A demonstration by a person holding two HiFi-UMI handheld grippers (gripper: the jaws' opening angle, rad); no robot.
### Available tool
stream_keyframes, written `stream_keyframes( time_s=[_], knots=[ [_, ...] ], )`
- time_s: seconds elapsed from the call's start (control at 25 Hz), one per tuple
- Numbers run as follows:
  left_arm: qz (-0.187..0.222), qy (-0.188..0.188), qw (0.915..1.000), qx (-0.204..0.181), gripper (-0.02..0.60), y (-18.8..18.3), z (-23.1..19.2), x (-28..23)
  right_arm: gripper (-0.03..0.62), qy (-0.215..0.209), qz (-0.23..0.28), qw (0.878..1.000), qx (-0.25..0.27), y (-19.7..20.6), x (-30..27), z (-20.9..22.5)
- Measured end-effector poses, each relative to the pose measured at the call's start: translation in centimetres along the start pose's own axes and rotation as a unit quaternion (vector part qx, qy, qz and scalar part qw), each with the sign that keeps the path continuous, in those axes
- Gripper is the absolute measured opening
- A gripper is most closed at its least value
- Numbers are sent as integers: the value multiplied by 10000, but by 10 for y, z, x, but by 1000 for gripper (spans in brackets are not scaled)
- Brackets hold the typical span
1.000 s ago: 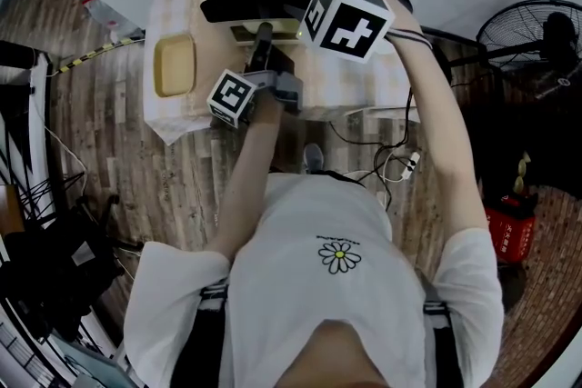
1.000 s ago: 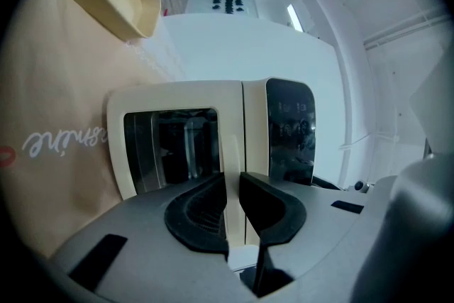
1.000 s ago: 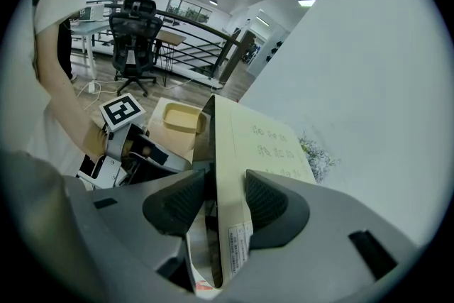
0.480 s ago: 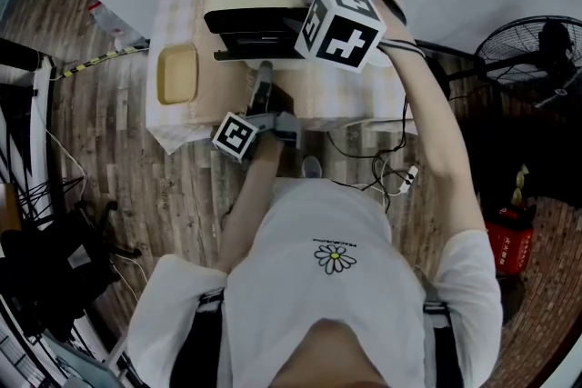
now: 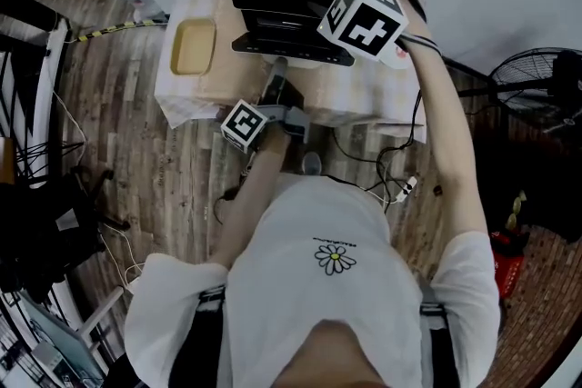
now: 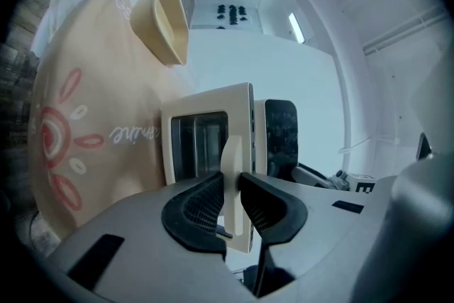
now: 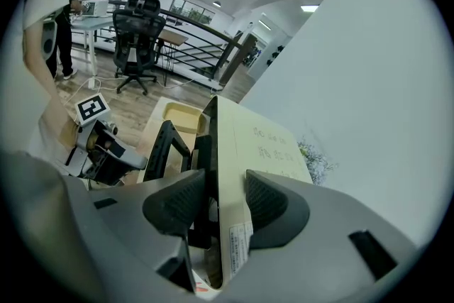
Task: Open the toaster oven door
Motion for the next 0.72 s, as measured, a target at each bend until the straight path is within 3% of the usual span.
stream_keyframes(
  time_s=[0.48,0.72],
  knots=[
    [-28,-270,9996,-4,83,6,-8,13,172,38,39,10000,-32,4,1,-2],
    [0,-636,9978,197,75,10,-22,32,172,73,95,9999,24,2,0,-2]
  ],
)
Point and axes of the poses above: the fingertips, and each gripper's own axes: x backward along the fingers, z to its right, y out of its underside, the point moved 1 cm from there along x, backward along the fingers, and after that the axes turned 3 degrees about -x, right-handed, at the moved point
